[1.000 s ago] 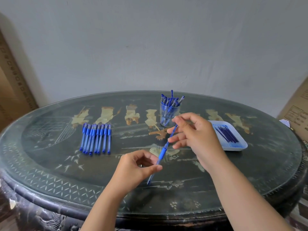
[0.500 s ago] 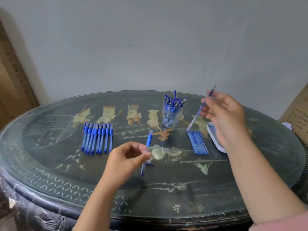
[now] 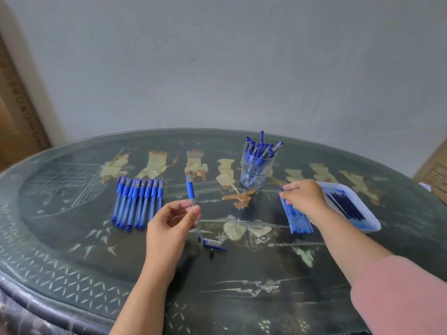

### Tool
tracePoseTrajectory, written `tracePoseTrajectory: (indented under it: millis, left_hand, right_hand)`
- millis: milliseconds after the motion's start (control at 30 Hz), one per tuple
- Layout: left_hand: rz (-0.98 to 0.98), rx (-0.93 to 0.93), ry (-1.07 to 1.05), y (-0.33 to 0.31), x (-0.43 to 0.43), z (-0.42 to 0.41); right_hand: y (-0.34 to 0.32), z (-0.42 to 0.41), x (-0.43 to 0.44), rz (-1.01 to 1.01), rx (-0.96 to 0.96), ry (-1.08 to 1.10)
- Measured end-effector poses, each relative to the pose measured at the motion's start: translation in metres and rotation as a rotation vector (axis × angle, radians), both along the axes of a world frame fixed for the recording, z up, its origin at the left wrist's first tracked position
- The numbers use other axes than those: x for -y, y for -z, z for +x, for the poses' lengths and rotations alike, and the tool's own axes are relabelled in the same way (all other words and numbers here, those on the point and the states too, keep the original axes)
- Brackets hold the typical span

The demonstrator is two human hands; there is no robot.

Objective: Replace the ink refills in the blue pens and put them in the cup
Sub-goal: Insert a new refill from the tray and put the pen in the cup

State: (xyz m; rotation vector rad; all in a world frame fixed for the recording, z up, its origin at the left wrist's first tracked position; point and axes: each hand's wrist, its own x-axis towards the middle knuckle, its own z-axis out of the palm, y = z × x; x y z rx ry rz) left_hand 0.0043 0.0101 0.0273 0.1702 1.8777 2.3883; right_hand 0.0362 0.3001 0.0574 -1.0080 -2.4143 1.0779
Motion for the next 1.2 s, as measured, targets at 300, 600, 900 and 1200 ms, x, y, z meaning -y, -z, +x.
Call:
tracePoseTrajectory:
  millis: [300, 600, 900, 1200]
  left_hand:
    - [-0.022, 0.005, -0.003, 0.007, -0.002, -0.003]
    - [-0.063, -0.011, 0.01, 0.007, -0.002, -0.003]
    - [-0.065, -0.015, 0.016, 0.007, -0.002, -0.002]
    - [-0.077, -0.026, 0.037, 0.004, 0.0, 0.001]
  right_hand:
    - [0.015, -0.015, -0.011, 0.143, 0.159, -0.007]
    - [0.017, -0.016, -0.007, 0.214, 0.154, 0.001]
    - [0.015, -0.008, -0.01, 0.212, 0.006, 0.027]
    - [0.025, 0.06, -0.086, 0.451, 0.298, 0.315]
